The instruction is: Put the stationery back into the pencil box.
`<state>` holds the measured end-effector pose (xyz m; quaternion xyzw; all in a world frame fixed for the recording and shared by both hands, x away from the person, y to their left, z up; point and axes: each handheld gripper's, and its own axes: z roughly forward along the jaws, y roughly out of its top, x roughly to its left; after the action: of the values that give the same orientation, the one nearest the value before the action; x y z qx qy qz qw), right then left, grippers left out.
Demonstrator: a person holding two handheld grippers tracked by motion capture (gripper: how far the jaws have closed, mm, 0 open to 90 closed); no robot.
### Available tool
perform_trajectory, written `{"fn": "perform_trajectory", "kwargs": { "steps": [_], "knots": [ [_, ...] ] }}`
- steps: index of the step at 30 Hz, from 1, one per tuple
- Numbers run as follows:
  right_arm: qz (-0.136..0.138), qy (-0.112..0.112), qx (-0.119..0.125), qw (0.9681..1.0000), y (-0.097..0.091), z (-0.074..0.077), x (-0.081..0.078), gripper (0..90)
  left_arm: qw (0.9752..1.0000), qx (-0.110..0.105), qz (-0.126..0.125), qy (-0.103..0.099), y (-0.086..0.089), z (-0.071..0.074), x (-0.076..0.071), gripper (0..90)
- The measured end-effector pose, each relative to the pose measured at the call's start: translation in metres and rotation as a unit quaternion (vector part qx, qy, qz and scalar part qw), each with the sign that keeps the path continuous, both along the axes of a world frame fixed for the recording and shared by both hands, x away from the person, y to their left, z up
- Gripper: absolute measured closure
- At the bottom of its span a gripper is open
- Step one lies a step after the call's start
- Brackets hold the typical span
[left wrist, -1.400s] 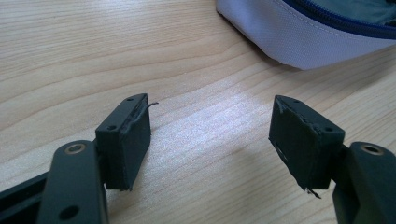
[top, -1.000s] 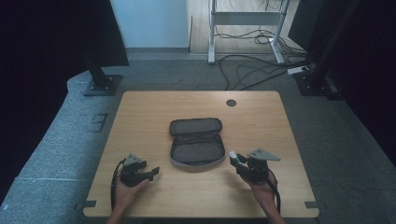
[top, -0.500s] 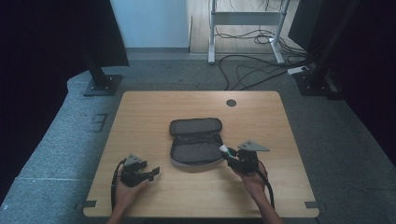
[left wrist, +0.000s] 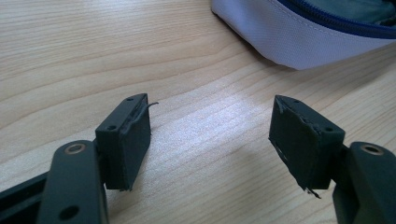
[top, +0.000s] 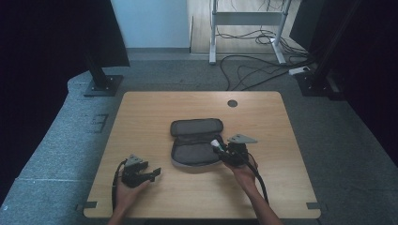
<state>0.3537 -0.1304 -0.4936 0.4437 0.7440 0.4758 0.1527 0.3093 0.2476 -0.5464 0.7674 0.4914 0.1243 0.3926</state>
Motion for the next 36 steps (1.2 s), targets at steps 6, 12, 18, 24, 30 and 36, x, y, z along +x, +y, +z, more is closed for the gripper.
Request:
{"fn": "perform_trajectory", "kwargs": {
  "steps": [6,12,18,24,30,36],
  "knots": [
    [0.011,0.002,-0.010,0.9999,0.019,0.004,0.013,64.8,1.0000,-0.002,-0.001,0.000,0.000,0.000,0.000,29.5],
    [0.013,0.000,-0.011,0.9998,0.027,0.007,0.017,64.7,1.0000,-0.002,-0.002,0.000,0.000,0.000,0.000,29.5],
    [0.012,0.000,-0.014,0.9998,0.027,0.007,0.020,64.8,1.0000,-0.002,-0.001,0.000,-0.001,0.000,0.000,29.6],
    [0.016,0.004,-0.013,0.9998,0.033,0.004,0.025,64.8,1.0000,-0.003,-0.002,0.000,0.000,0.000,0.000,29.5],
    [0.023,0.006,-0.019,0.9995,0.042,0.003,0.031,64.8,1.0000,-0.003,-0.002,0.000,0.000,0.000,0.000,29.5],
    [0.026,0.013,-0.027,0.9992,0.049,-0.001,0.037,64.7,1.0000,-0.003,-0.004,0.000,0.000,0.000,0.000,29.5]
  ]
}}
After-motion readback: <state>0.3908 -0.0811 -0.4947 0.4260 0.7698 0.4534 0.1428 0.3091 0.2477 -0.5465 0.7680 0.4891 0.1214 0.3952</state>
